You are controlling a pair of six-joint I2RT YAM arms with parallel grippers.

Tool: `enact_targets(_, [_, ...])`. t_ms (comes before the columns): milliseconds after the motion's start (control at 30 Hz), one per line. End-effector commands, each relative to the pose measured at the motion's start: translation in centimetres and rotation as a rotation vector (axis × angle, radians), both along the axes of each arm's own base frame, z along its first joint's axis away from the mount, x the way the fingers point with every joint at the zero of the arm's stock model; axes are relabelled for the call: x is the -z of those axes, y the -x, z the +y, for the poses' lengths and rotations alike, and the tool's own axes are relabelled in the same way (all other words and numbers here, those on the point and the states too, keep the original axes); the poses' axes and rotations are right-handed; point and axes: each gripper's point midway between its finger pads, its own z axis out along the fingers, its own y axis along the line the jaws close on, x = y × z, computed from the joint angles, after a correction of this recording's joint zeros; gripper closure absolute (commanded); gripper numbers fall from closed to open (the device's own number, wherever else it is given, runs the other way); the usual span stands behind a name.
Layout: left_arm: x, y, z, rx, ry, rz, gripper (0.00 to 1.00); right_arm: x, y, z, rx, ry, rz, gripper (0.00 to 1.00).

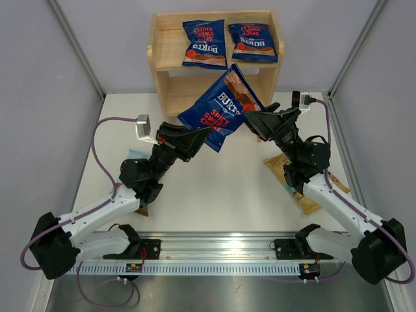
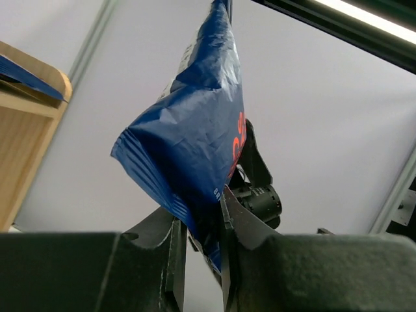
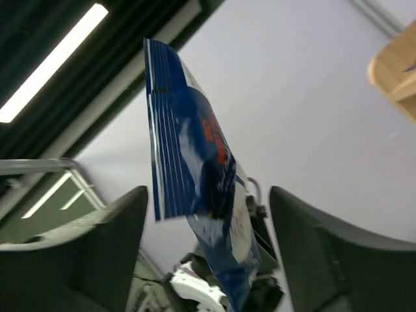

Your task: Place and organize the chips bags onto the shelf

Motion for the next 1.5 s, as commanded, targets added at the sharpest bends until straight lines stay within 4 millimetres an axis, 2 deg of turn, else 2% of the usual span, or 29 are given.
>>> enact_targets(0, [-2.6, -0.3, 2.4, -0.121, 0.017, -0.013, 0.99, -1.2, 0.5, -1.3, 0.162, 0.106, -0.030, 0.13])
enact_targets(67, [-3.0, -0.3, 3.6, -0.166, 0.003, 0.002, 1.00, -1.7, -0.3, -2.1, 0.307, 0.212, -0.045, 0.05])
enact_targets(100, [-2.5, -1.5, 4.0, -0.211, -0.034, 0.056, 1.00, -0.3, -1.2, -2.8, 0.370, 0.285, 0.046, 0.01])
enact_targets(133, [-3.0, -1.5, 4.9, -0.232, -0.035, 0.068, 1.00, -1.0, -1.2, -3.5, 0.432, 0.320, 0.020, 0.01])
enact_targets(167, [-2.9, -1.9, 5.4, -0.252, -0.051, 0.095, 1.00, 0.3, -2.0, -4.0, 0.481, 0.372, 0.077, 0.01])
enact_targets(200, [-3.4, -2.9, 6.6, -0.309, -0.069, 0.141, 1.00, -0.6, -1.4, -4.9, 0.524, 0.389, 0.053, 0.01])
enact_targets(233, [-3.4, -3.6, 7.0, -0.339, -0.088, 0.169, 1.00, -0.4, -1.4, -5.3, 0.547, 0.409, 0.066, 0.00])
enact_targets(267, [-3.9, -4.1, 7.9, -0.382, -0.090, 0.196, 1.00, 0.8, -2.0, -5.8, 0.577, 0.453, 0.120, 0.01])
enact_targets(300, [-2.7, -5.4, 8.3, -0.433, -0.159, 0.254, 1.00, 1.0, -1.9, -6.2, 0.595, 0.464, 0.133, 0.01])
enact_targets(333, [-5.2, -5.4, 9.5, -0.467, -0.135, 0.256, 1.00, 1.2, -1.9, -6.5, 0.608, 0.476, 0.145, 0.00])
enact_targets(400, [-3.9, -8.0, 10.4, -0.549, -0.204, 0.364, 1.00, 2.0, -1.9, -7.1, 0.633, 0.493, 0.183, 0.01])
enact_targets(433, [-6.6, -7.9, 11.4, -0.575, -0.171, 0.358, 1.00, 2.3, -1.9, -7.2, 0.632, 0.495, 0.190, 0.01])
enact_targets(467, [-6.9, -8.8, 12.0, -0.614, -0.172, 0.387, 1.00, 3.2, -2.2, -7.6, 0.652, 0.513, 0.228, 0.01])
enact_targets(500, [-5.4, -10.6, 12.2, -0.654, -0.221, 0.464, 1.00, 3.2, -1.9, -8.0, 0.660, 0.505, 0.231, 0.01])
enact_targets(533, [-7.2, -10.9, 12.7, -0.676, -0.200, 0.452, 1.00, 3.4, -1.8, -8.2, 0.664, 0.506, 0.241, 0.01])
enact_targets(567, [-7.9, -11.5, 13.4, -0.712, -0.187, 0.463, 1.00, 3.7, -1.8, -8.4, 0.674, 0.509, 0.251, 0.01])
enact_targets(600, [-6.8, -13.1, 13.3, -0.744, -0.217, 0.512, 1.00, 3.6, -1.4, -8.7, 0.679, 0.503, 0.249, 0.00])
enact_targets(633, [-7.1, -13.7, 13.4, -0.765, -0.214, 0.518, 1.00, 3.7, -1.3, -8.9, 0.684, 0.502, 0.256, 0.01])
enact_targets(667, [-8.9, -13.7, 14.3, -0.803, -0.171, 0.513, 1.00, 4.1, -1.3, -9.2, 0.695, 0.509, 0.271, 0.01])
enact_targets(700, [-8.0, -15.3, 14.0, -0.827, -0.191, 0.547, 1.00, 4.0, -1.0, -9.5, 0.699, 0.500, 0.272, 0.01])
enact_targets(767, [-9.3, -16.1, 14.8, -0.883, -0.150, 0.563, 1.00, 4.3, -0.7, -9.9, 0.705, 0.495, 0.286, 0.00])
enact_targets(800, [-8.8, -17.4, 14.4, -0.896, -0.154, 0.583, 1.00, 4.5, -0.6, -9.9, 0.701, 0.491, 0.296, 0.01])
enact_targets(867, [-8.8, -18.7, 14.3, -0.927, -0.156, 0.599, 1.00, 4.6, -0.2, -10.2, 0.702, 0.485, 0.299, 0.00])
enact_targets(900, [-10.3, -18.7, 14.5, -0.935, -0.127, 0.584, 1.00, 4.8, -0.2, -10.2, 0.699, 0.482, 0.306, 0.01])
enact_targets(933, [-9.3, -20.2, 13.9, -0.954, -0.146, 0.607, 1.00, 4.7, 0.0, -10.2, 0.695, 0.478, 0.305, 0.00])
enact_targets(1000, [-10.2, -20.9, 14.3, -0.990, -0.126, 0.601, 1.00, 4.9, 0.2, -10.2, 0.682, 0.472, 0.310, 0.01])
enact_targets(1033, [-9.7, -21.5, 14.3, -1.012, -0.128, 0.612, 1.00, 4.8, 0.4, -10.0, 0.669, 0.469, 0.305, 0.00])
enact_targets(1233, [-10.3, -22.0, 15.7, -1.110, -0.089, 0.593, 1.00, 5.3, 0.7, -9.9, 0.657, 0.483, 0.309, 0.01])
enact_targets(1467, [-9.7, -23.4, 15.6, -1.144, -0.078, 0.612, 1.00, 5.4, 0.7, -9.9, 0.655, 0.483, 0.309, 0.01])
